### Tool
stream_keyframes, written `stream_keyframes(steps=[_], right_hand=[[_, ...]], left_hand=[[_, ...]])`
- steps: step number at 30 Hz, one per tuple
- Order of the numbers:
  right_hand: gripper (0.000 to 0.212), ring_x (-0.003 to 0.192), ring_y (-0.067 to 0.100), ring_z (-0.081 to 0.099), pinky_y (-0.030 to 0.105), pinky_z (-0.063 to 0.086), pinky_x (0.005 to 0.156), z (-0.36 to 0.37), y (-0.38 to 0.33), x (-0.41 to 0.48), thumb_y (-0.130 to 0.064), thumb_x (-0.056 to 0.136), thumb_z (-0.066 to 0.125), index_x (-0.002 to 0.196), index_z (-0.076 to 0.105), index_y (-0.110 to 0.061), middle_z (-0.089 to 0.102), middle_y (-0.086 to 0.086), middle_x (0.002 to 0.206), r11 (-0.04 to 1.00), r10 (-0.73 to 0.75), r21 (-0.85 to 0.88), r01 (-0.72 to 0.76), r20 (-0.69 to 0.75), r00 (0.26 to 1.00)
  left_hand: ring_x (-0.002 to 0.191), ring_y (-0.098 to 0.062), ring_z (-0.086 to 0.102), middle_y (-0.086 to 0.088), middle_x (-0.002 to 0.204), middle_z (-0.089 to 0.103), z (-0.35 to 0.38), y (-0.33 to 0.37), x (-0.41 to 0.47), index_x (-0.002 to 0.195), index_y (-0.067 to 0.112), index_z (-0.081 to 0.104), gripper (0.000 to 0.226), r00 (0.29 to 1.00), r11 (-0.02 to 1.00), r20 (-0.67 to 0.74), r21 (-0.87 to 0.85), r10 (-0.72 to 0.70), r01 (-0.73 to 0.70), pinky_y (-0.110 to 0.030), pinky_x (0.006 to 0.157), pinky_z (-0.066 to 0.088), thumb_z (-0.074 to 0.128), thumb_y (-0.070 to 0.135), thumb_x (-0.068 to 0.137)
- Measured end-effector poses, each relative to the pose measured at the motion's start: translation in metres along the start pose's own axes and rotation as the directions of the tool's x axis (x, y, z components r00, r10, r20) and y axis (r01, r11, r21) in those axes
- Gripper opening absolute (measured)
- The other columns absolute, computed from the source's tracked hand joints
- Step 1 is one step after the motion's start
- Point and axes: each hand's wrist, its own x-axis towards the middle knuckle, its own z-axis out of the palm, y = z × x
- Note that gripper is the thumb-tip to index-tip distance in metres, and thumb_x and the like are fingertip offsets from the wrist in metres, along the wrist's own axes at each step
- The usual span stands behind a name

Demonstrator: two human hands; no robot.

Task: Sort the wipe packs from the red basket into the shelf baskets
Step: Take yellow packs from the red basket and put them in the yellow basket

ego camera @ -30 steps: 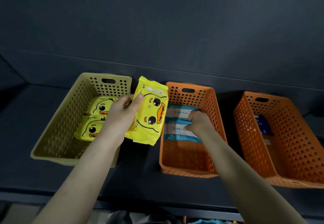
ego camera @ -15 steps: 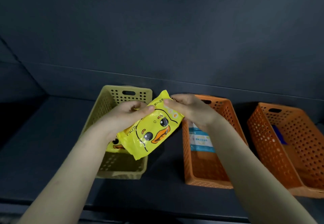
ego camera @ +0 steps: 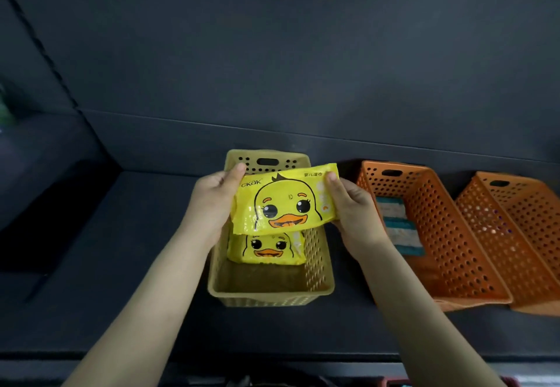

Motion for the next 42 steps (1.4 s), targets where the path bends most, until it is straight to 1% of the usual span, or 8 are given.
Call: stream_keyframes(steps=[3, 9, 16, 20, 25, 28, 35, 42], right_hand=[[0.035, 0.099, 0.034, 0.07, 0.043, 0.058, 0.085, 0.004, 0.013, -0.011, -0.034, 0.095, 0.053, 0.107, 0.071, -0.007, 0.072, 0.019, 0.107, 0.999, 0.033, 0.027, -0.034, 0.031, 0.999], [0.039, 0.099, 0.019, 0.071, 0.027, 0.059, 0.076, -0.01, -0.019, -0.002, -0.041, 0.084, 0.067, 0.116, 0.063, -0.021, 0.074, 0.001, 0.107, 0.965, 0.179, -0.236, -0.113, 0.277, 0.944], [0.015, 0.087, -0.005, 0.068, 0.005, 0.048, 0.068, 0.01, -0.035, 0.025, -0.024, 0.088, 0.069, 0.101, 0.069, -0.031, 0.074, -0.015, 0.097, 0.694, 0.33, -0.719, 0.035, 0.361, 0.872], [0.023, 0.101, 0.002, 0.062, 0.016, 0.045, 0.082, 0.023, -0.024, 0.029, -0.032, 0.088, 0.069, 0.111, 0.068, -0.027, 0.069, -0.011, 0.11, 0.425, 0.45, -0.882, 0.204, 0.401, 0.798], [0.048, 0.121, 0.018, 0.054, 0.033, 0.043, 0.098, 0.051, -0.002, 0.03, -0.034, 0.091, 0.065, 0.136, 0.049, -0.029, 0.057, -0.002, 0.132, 0.159, 0.704, -0.908, 0.387, 0.379, 0.6], [0.056, 0.126, 0.023, 0.049, 0.034, 0.042, 0.097, 0.063, 0.019, 0.03, -0.028, 0.091, 0.065, 0.143, 0.043, -0.026, 0.049, 0.0, 0.141, 0.023, 0.716, -0.897, 0.441, 0.322, 0.62], [0.059, 0.132, 0.016, 0.045, 0.032, 0.041, 0.102, 0.059, 0.036, 0.021, -0.022, 0.092, 0.066, 0.143, 0.041, -0.033, 0.046, 0.003, 0.146, 0.383, 0.655, -0.893, 0.236, 0.443, 0.612], [0.053, 0.133, 0.012, 0.046, 0.043, 0.03, 0.116, 0.055, 0.028, 0.033, -0.013, 0.093, 0.063, 0.141, 0.047, -0.027, 0.051, -0.004, 0.144, 0.398, 0.743, -0.889, 0.226, 0.456, 0.489]], left_hand=[[0.074, -0.012, 0.073, 0.002, 0.081, 0.076, -0.009, -0.003, 0.002, 0.072, 0.027, 0.074, 0.033, 0.999, 0.999, 0.007, -0.007, 0.046, -0.046, -0.028, 0.064, 0.054, 0.059, 0.049, 0.091], [0.086, -0.008, 0.071, 0.008, 0.09, 0.076, -0.024, -0.006, 0.009, 0.091, 0.026, 0.073, 0.031, 0.986, 0.984, 0.141, 0.141, 0.088, -0.108, -0.035, 0.086, 0.053, 0.056, 0.052, 0.092], [0.109, 0.019, 0.052, 0.03, 0.114, 0.062, -0.025, -0.012, 0.012, 0.124, 0.034, 0.063, 0.032, 0.933, 0.898, 0.202, 0.273, 0.297, -0.344, -0.012, 0.092, 0.043, 0.043, 0.044, 0.101], [0.149, -0.014, 0.012, 0.006, 0.159, 0.027, -0.023, -0.021, 0.025, 0.147, 0.032, 0.039, 0.046, 0.925, 0.775, 0.255, 0.507, 0.283, -0.377, -0.046, 0.121, 0.013, 0.039, 0.042, 0.102], [0.15, -0.017, -0.005, 0.003, 0.164, 0.01, -0.014, -0.036, 0.026, 0.152, 0.026, 0.029, 0.055, 0.922, 0.7, 0.316, 0.607, 0.222, -0.376, -0.048, 0.122, 0.006, 0.041, 0.042, 0.1], [0.15, -0.018, -0.008, 0.004, 0.164, 0.005, -0.015, -0.036, 0.029, 0.153, 0.025, 0.025, 0.057, 0.929, 0.672, 0.307, 0.646, 0.205, -0.362, -0.05, 0.121, 0.006, 0.042, 0.041, 0.1], [0.15, -0.022, -0.008, 0.005, 0.164, 0.004, -0.012, -0.038, 0.03, 0.152, 0.025, 0.028, 0.055, 0.937, 0.647, 0.274, 0.679, 0.215, -0.347, -0.053, 0.118, 0.009, 0.046, 0.035, 0.101], [0.15, -0.024, -0.006, 0.006, 0.164, 0.007, -0.007, -0.041, 0.031, 0.15, 0.023, 0.033, 0.053, 0.943, 0.583, 0.232, 0.742, 0.24, -0.331, -0.048, 0.118, 0.014, 0.047, 0.032, 0.1]])
